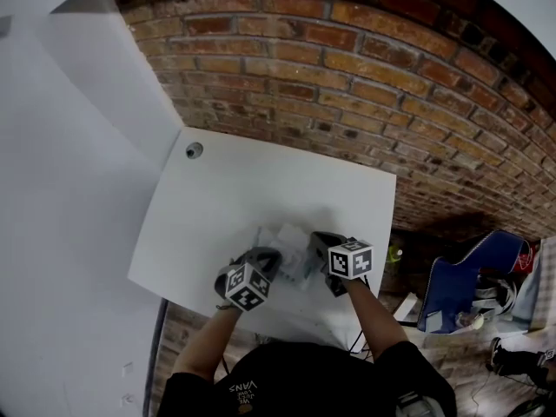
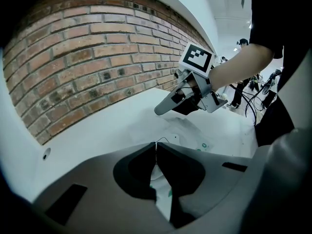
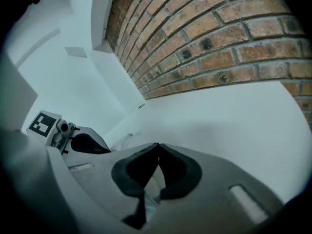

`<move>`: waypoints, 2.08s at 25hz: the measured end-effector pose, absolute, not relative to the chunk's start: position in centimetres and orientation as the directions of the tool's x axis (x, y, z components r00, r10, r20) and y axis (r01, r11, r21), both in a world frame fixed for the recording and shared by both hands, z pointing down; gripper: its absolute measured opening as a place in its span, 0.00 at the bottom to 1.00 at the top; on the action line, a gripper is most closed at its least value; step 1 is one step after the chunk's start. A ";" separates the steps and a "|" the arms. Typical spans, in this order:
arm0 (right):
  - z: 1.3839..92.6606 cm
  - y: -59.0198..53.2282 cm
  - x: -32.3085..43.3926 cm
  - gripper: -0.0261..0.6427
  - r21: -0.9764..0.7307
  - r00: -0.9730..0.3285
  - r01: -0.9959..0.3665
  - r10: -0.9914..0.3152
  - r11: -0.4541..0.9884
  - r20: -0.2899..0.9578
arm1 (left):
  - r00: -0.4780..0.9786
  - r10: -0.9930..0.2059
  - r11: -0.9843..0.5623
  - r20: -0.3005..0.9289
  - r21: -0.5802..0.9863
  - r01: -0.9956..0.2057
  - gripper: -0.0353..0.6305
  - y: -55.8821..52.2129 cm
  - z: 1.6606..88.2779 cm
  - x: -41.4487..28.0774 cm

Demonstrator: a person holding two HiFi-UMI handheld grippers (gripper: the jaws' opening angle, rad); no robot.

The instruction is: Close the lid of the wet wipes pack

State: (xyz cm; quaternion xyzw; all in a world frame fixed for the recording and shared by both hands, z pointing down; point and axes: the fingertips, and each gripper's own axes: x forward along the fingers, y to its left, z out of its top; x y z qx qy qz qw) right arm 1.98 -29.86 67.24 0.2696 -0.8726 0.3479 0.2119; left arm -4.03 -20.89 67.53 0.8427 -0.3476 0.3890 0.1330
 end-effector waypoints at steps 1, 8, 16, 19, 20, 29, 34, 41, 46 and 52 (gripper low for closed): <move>67.2 -29.9 2.0 0.04 -0.497 -0.767 -0.617 -0.324 0.611 0.553 | 0.456 -0.482 -0.722 0.748 -0.045 -0.691 0.06 -20.9 67.6 -4.0; 66.8 -30.1 2.0 0.04 -0.549 -0.790 -0.603 -0.335 0.579 0.514 | 0.452 -0.479 -0.718 0.753 -0.039 -0.695 0.06 -21.0 67.9 -4.1; 67.7 -28.6 1.1 0.35 -0.626 -0.826 -0.551 -0.257 0.552 0.501 | 0.446 -0.480 -0.716 0.756 -0.044 -0.696 0.06 -20.9 68.0 -4.1; 67.2 -28.4 0.7 0.34 -0.630 -0.838 -0.533 -0.249 0.565 0.486 | 0.437 -0.482 -0.719 0.760 -0.058 -0.692 0.06 -20.9 68.1 -4.1; 67.0 -28.4 0.6 0.33 -0.626 -0.839 -0.531 -0.253 0.571 0.482 | 0.434 -0.482 -0.719 0.761 -0.061 -0.692 0.06 -20.9 68.1 -4.0; 65.1 -28.7 0.8 0.23 -0.616 -0.850 -0.521 -0.287 0.591 0.442 | 0.416 -0.496 -0.715 0.763 -0.087 -0.693 0.06 -20.9 68.1 -4.0; 63.8 -28.5 0.8 0.20 -0.614 -0.855 -0.515 -0.311 0.599 0.415 | 0.411 -0.500 -0.715 0.762 -0.096 -0.693 0.06 -20.9 68.0 -4.0; 61.9 -27.0 0.2 0.14 -0.625 -0.880 -0.473 -0.298 0.621 0.369 | 0.412 -0.511 -0.706 0.754 -0.094 -0.702 0.06 -20.4 67.5 -4.0; 61.2 -25.4 -0.6 0.14 -0.610 -0.890 -0.452 -0.282 0.651 0.359 | 0.409 -0.520 -0.696 0.750 -0.095 -0.711 0.06 -19.9 67.1 -4.4; 61.1 -23.6 -1.3 0.14 -0.587 -0.891 -0.444 -0.265 0.677 0.368 | 0.412 -0.536 -0.674 0.737 -0.080 -0.734 0.06 -19.2 66.7 -4.9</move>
